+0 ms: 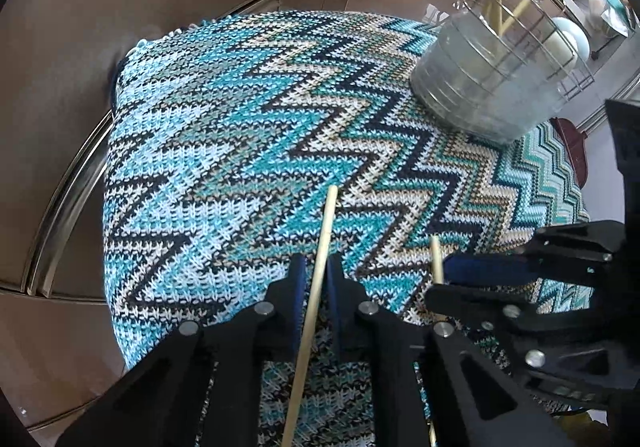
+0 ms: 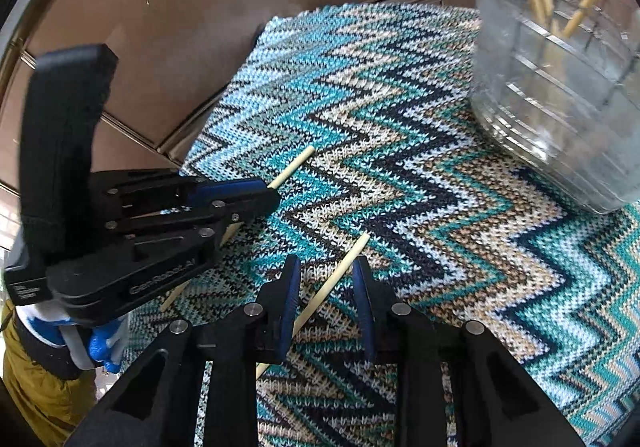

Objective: Organize utensils
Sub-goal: 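Grasp a chopstick with the left tool while the right tool grasps the last chopstick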

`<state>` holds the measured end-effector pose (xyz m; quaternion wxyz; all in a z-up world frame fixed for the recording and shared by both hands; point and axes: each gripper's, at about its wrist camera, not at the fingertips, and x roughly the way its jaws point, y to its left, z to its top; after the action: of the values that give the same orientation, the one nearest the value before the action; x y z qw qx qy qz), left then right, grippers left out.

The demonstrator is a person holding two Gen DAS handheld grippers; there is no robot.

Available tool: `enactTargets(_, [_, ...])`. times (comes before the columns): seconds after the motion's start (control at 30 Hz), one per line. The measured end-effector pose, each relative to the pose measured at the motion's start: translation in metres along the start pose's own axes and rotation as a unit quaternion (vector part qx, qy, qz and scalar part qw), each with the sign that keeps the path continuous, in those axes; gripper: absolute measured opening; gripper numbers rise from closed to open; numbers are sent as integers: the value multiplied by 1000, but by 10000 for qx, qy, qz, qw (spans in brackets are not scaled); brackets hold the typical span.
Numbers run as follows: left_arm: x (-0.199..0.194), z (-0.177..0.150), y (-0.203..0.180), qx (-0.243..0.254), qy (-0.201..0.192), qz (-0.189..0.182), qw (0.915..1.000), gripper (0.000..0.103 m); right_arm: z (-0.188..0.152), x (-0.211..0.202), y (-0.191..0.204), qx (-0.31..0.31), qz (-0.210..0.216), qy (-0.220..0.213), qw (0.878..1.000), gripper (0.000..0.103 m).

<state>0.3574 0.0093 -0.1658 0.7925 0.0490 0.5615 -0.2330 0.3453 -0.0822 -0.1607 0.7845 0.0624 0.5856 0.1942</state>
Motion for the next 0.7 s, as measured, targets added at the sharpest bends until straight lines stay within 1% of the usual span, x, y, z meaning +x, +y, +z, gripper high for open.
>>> enactTargets(0.03, [1, 1, -1, 39, 12, 21, 10000, 10, 1, 4, 1, -31, -29, 47, 10000, 17])
enactTargets(0.07, [1, 2, -2, 77, 28, 41, 10000, 10, 2, 9, 1, -34, -38, 107, 9999, 14])
enactTargets(0.23, [4, 4, -8, 172, 102, 149, 9997, 10, 4, 16, -5, 94, 76, 167, 9998, 12])
enactTargets(0.33, [4, 4, -13, 203, 90, 290, 9993, 10, 3, 15, -8, 150, 146, 151, 9997, 11])
enactTargets(0.43, [5, 3, -19, 180, 57, 448, 9988, 7, -1, 9, -10, 188, 222, 94, 9995, 8])
enactTargets(0.5, [4, 2, -18, 123, 39, 484, 9987, 5, -5, 2, -11, 232, 250, 70, 9994, 7])
enactTargets(0.7, [-3, -2, -23, -55, -145, 630, 9979, 5, -19, -34, -12, 125, 447, -384, 9982, 6])
